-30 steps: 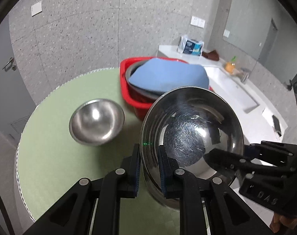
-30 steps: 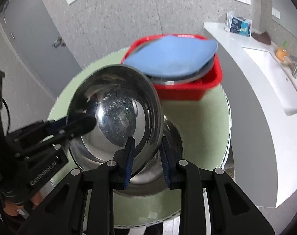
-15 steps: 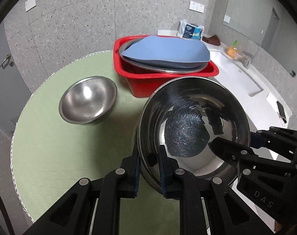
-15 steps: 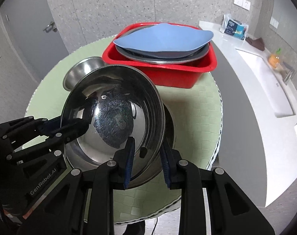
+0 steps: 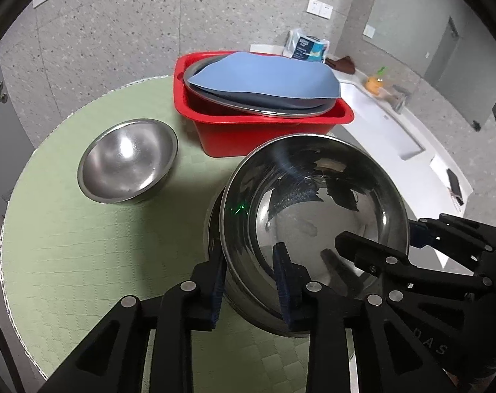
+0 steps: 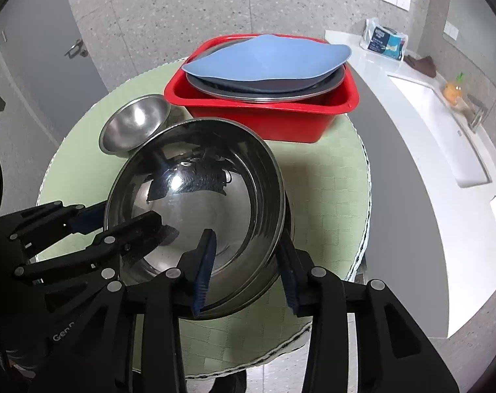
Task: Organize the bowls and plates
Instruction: 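Lower the medium bowl into the other steel bowl and open both grippers, then close both grippers on opposite sides of the nested steel bowls' rim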
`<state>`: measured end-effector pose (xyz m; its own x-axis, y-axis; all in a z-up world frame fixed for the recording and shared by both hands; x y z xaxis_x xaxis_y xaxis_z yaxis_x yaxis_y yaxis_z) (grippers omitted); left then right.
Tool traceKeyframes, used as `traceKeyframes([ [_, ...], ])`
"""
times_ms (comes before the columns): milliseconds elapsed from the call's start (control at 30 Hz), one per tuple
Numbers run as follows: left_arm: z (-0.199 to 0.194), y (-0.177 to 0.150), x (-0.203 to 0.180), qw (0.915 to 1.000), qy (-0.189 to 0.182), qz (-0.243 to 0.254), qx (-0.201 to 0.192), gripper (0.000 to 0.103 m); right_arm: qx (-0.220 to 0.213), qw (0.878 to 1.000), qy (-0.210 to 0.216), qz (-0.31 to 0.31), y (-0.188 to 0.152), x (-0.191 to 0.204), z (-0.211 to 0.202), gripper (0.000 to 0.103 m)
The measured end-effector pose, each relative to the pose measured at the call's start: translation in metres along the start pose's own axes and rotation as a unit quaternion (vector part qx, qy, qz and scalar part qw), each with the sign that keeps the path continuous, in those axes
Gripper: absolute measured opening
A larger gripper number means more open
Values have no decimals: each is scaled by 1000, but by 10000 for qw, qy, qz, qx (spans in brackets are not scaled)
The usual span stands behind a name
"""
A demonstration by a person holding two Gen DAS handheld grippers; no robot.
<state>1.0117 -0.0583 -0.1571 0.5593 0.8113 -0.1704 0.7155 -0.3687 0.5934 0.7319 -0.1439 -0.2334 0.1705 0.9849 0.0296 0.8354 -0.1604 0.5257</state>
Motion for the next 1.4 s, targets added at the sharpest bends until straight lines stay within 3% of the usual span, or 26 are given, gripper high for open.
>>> traceKeyframes([
  [67, 0, 1, 1, 10000, -52, -2, 25, 27, -18, 10000, 18, 62, 1, -1, -2, 41],
  [133, -1, 2, 1, 9999, -124, 7, 26, 30, -28, 9999, -62, 100, 3, -2, -4, 50],
  [300, -6, 7, 3, 9991, -411, -41, 8, 42, -118, 9995, -46, 290, 9, -8, -10, 52],
  [367, -16, 13, 10, 9987, -460, -87, -200, 66, -128, 9993, -75, 348, 11, -11, -11, 56],
  [433, -28, 21, 20, 9975, -558, -107, -429, 79, -195, 9988, -127, 425, 15, -13, -15, 61],
  [633, -40, 42, 85, 9956, -218, -537, -743, 84, -542, 9966, -279, 555, 33, -11, -32, 63],
  [833, -16, 50, 148, 9929, 79, -1059, -539, 84, -739, 9955, -206, 560, 56, 11, -31, 65],
  [1000, 18, 60, 178, 9923, 55, -1221, -186, 80, -627, 9967, 38, 505, 69, 42, -12, 66],
  [1100, 43, 66, 194, 9922, 17, -1242, 74, 73, -516, 9977, 77, 433, 77, 61, 3, 66],
  [1200, 64, 66, 204, 9910, -89, -1284, 379, 55, -407, 9983, 100, 395, 80, 74, 16, 66],
  [1300, 67, 69, 210, 9937, -147, -1070, 305, 51, -307, 9988, 91, 361, 82, 84, 27, 66],
  [1400, 69, 72, 219, 9947, -247, -957, 274, 40, -213, 9993, 64, 313, 85, 92, 38, 66],
])
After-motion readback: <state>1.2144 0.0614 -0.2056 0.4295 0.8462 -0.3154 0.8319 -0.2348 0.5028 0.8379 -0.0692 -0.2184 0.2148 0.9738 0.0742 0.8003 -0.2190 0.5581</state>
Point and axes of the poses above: each gripper's, at about its wrist camera, not at the fingertips, and z roughly the way its jaws point, x to its left, y to its top, the point moved 8 cm from there along z, roughly the way its jaws point, and after that the axes turned 1 degree about -z, right-handed, at the moved point
